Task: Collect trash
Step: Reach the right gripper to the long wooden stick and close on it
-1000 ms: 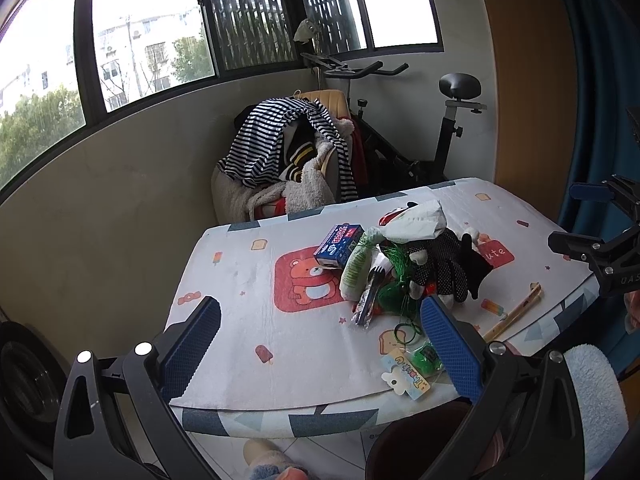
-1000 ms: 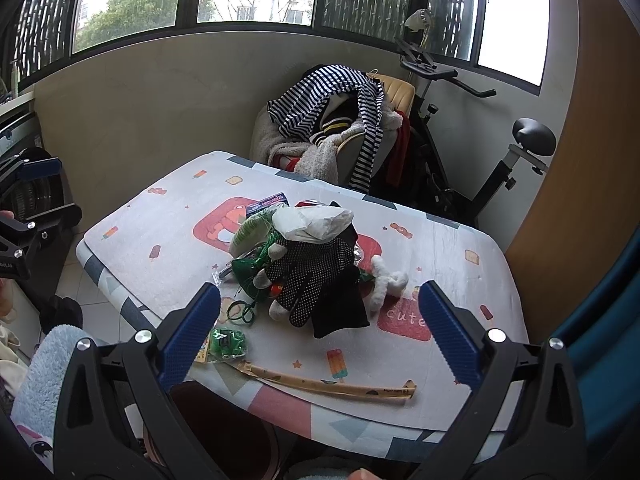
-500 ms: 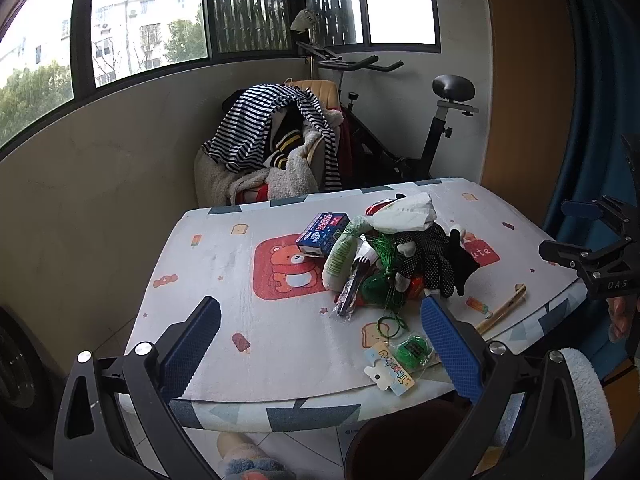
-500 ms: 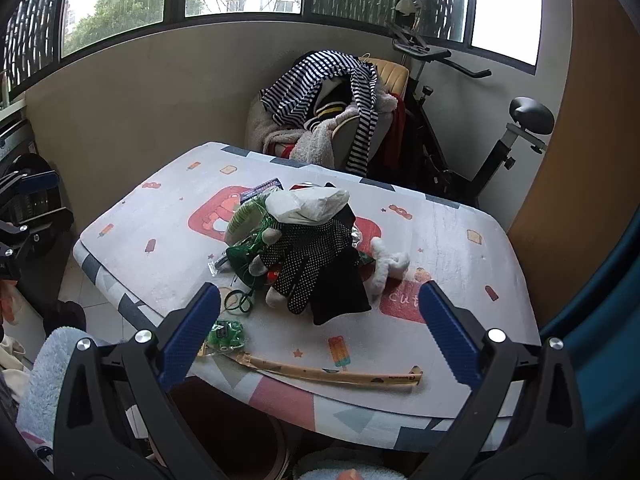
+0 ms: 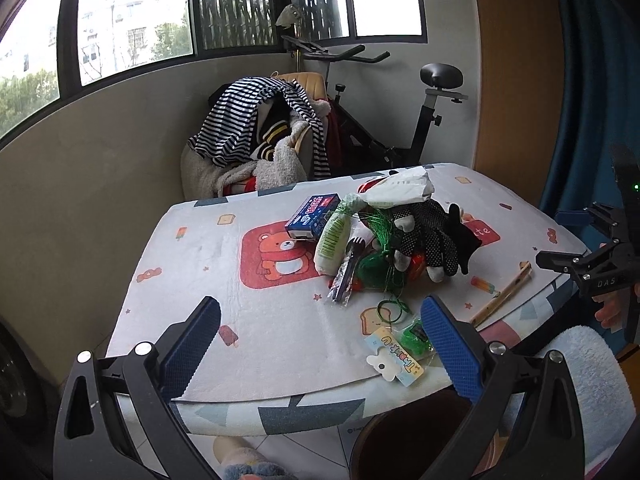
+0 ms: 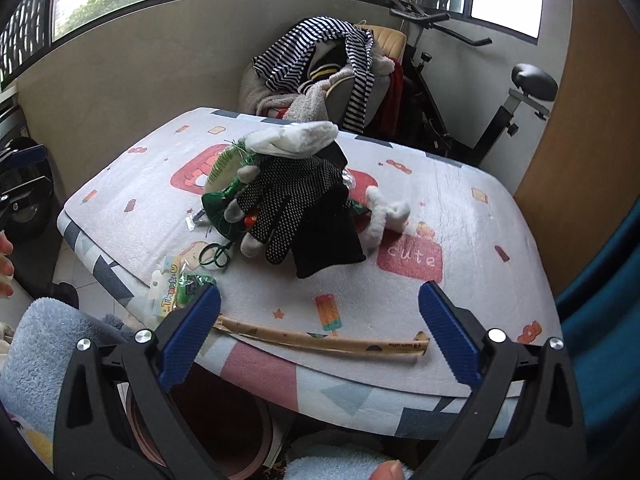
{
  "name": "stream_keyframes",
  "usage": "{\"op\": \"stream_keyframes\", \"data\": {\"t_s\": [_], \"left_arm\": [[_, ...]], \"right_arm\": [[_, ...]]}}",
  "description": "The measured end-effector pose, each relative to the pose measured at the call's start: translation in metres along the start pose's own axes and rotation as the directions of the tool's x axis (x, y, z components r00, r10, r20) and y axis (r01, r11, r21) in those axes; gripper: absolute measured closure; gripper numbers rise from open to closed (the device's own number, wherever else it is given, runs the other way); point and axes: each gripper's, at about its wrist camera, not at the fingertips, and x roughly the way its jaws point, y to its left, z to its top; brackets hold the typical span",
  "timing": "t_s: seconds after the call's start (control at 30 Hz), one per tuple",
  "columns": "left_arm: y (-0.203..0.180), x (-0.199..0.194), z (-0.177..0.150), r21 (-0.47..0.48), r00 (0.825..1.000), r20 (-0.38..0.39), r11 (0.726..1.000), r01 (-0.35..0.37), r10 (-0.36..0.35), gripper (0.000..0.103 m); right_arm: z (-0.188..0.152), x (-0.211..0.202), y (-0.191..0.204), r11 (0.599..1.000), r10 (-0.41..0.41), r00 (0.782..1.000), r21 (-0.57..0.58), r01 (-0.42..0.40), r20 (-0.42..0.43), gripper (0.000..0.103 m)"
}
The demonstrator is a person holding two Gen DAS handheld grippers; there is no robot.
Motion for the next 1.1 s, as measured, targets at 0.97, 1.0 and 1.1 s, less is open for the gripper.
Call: {"op": "stream_keyframes", "data": {"t_s": [0.97,1.0,1.1], "left_arm": [[-0.001,0.064,-0.029,-0.14,0.991,-0.119,0.989,0.037,-0.054,0.016],[-0.002,0.066,-0.029,-0.146,0.99,-0.123,0.988,0.051,-0.069,0.019],[-0.005,0.071,-0.029,-0.158,0.986,-0.133,0.984,0.083,-0.104,0.026]], "right_arm": [[-0.056,0.084,-0.102,0.936,0.063,0.981,0.353,0.005,-0.182,0.018],[-0.056,0.087,-0.107,0.926,0.074,0.981,0.377,0.0,-0.181,0.021],[-0.059,0.094,-0.115,0.9,0.109,0.978,0.435,-0.021,-0.179,0.029]]}}
